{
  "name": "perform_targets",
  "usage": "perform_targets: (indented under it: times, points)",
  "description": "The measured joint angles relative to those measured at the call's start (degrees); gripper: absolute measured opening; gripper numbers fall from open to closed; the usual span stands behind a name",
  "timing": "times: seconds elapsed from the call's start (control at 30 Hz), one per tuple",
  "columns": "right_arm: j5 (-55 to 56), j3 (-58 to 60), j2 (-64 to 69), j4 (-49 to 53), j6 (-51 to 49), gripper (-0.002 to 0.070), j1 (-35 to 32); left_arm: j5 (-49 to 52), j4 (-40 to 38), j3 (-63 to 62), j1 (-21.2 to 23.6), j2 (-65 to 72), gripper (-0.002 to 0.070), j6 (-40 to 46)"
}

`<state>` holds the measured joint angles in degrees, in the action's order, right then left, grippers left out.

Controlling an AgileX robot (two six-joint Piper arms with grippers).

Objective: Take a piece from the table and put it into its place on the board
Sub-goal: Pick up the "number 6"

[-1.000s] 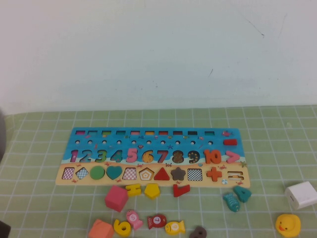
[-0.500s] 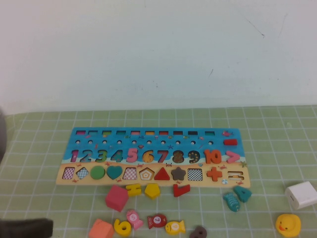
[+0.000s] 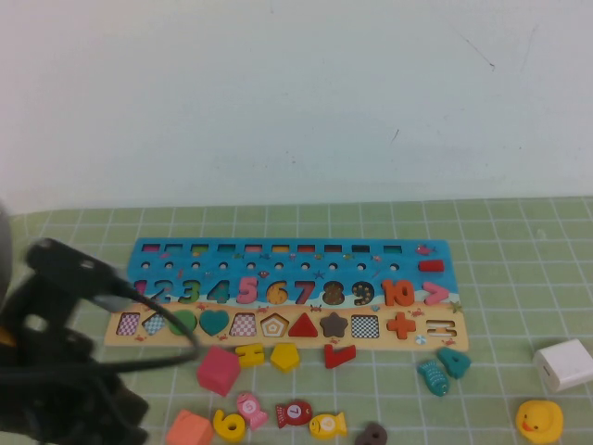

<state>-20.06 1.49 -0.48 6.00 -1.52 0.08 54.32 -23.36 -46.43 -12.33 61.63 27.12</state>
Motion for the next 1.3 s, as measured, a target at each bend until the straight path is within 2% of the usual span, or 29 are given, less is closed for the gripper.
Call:
perform_targets:
  times: [0.13,0.3,0.57,0.93,1.0,1.1,1.23,1.3]
  points:
    - [0.0,0.0,0.0,0.0,0.0,0.0001,0.0,-4.2,8.9,0.0,-10.7,5.7,-0.0001,-10.6]
    - [0.0,0.0,0.0,0.0,0.0,0.0001,0.0,-9.1,18.3,0.0,-18.0,12.9,-0.0001,-24.6]
    - [0.0,0.0,0.0,0.0,0.0,0.0001,0.0,-16.6,20.1,-0.1,-19.5,24.2,-0.0001,-37.1]
    - [0.0,0.0,0.0,0.0,0.0,0.0001,0.0,-22.7,16.5,-0.5,-19.5,33.2,0.0003,-41.2]
    - [0.0,0.0,0.0,0.0,0.0,0.0001,0.0,-23.7,15.1,-0.5,-19.5,34.3,0.0031,-41.4]
    - [0.0,0.0,0.0,0.0,0.0,0.0001,0.0,-24.8,12.3,-0.5,-19.5,35.8,0.0125,-43.0]
    - [0.0,0.0,0.0,0.0,0.0,0.0001,0.0,-26.2,11.5,-0.6,-19.5,37.1,0.0312,-48.6]
    - [0.0,0.0,0.0,0.0,0.0,0.0001,0.0,-27.8,11.5,-0.7,-19.5,37.3,0.0380,-51.8]
